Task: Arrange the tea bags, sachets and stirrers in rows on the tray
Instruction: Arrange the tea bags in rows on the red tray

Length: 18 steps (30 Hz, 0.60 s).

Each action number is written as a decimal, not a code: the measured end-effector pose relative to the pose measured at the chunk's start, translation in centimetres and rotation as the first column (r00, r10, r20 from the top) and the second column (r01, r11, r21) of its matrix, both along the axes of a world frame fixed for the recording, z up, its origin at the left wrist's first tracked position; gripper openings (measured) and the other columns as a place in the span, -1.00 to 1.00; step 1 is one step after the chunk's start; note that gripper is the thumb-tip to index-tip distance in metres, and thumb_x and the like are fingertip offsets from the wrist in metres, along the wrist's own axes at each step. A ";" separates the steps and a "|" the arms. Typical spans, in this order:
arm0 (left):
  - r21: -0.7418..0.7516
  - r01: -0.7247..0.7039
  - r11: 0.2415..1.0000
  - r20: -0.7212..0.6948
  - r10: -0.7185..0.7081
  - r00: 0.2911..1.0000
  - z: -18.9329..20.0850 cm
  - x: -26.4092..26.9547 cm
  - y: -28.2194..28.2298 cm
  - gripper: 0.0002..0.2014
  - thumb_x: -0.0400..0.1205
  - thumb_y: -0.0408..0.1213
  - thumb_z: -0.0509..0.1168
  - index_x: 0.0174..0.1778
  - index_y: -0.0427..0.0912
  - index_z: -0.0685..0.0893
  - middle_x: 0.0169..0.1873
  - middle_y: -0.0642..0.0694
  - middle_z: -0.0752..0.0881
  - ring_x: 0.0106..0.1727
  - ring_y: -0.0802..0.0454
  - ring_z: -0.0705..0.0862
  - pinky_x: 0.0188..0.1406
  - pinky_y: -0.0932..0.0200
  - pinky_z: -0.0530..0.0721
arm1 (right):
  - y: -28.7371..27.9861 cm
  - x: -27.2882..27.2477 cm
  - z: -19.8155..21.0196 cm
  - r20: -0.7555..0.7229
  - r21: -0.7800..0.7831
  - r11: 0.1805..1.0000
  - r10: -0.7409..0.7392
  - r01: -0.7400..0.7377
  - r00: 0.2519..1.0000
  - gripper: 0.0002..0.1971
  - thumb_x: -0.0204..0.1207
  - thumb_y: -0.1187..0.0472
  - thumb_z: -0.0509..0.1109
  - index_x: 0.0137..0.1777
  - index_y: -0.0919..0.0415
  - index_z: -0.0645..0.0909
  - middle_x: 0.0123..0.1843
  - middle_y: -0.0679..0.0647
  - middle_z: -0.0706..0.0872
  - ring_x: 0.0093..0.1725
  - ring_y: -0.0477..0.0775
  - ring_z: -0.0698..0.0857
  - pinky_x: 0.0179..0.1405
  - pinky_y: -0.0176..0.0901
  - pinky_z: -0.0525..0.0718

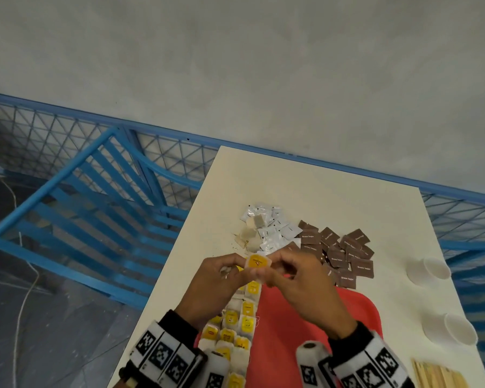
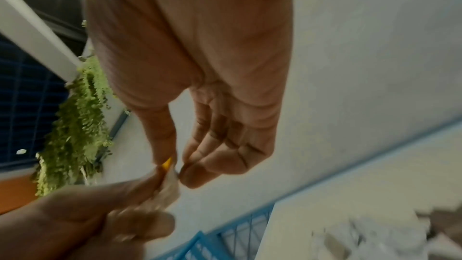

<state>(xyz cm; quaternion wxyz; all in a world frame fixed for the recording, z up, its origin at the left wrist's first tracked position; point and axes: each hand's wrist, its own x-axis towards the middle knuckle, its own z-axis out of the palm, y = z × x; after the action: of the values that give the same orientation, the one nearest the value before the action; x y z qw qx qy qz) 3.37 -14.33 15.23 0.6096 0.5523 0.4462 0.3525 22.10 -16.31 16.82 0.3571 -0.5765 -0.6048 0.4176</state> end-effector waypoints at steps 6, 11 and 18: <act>0.012 0.015 1.000 -0.068 -0.014 0.998 -0.3 -1.6 1.3 -0.86 0.57 -0.21 0.49 -0.30 -0.06 0.74 -0.53 0.03 0.37 -0.56 0.22 0.27 -0.58 0.38 0.33 | 1.6 -1.7 -0.3 -0.042 0.052 0.998 -0.042 0.044 0.998 -0.97 0.50 0.20 0.56 -0.10 0.11 0.80 -0.32 -0.10 0.75 -0.32 -0.16 0.64 -0.26 -0.35 0.58; 0.053 0.023 0.998 -0.223 -0.011 0.975 -1.2 -3.0 2.2 -0.88 0.53 -0.19 0.54 -0.16 0.10 0.74 -0.46 -0.07 0.41 -0.55 0.23 0.35 -0.50 0.32 0.39 | 2.6 -2.4 -0.6 -0.022 0.083 0.994 -0.069 0.071 0.997 -0.97 0.56 0.20 0.49 -0.11 0.10 0.72 -0.31 -0.07 0.75 -0.30 -0.08 0.70 -0.24 -0.21 0.67; 0.078 0.077 0.994 -0.338 -0.047 0.940 -5.9 -4.1 2.0 -0.85 0.54 -0.03 0.51 -0.24 0.02 0.75 -0.54 0.07 0.51 -0.43 0.23 0.42 -0.35 0.38 0.38 | 2.1 -3.1 -4.3 0.048 -0.082 0.997 0.013 -0.009 0.999 -0.93 0.56 0.25 0.50 -0.12 0.11 0.66 -0.42 0.05 0.74 -0.41 -0.04 0.69 -0.31 -0.18 0.64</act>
<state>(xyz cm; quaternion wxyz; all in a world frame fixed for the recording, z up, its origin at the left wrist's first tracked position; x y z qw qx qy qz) -0.71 -12.38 9.36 0.5100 0.6449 0.5097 0.2534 18.96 -14.18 12.51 0.3161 -0.5971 -0.5990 0.4299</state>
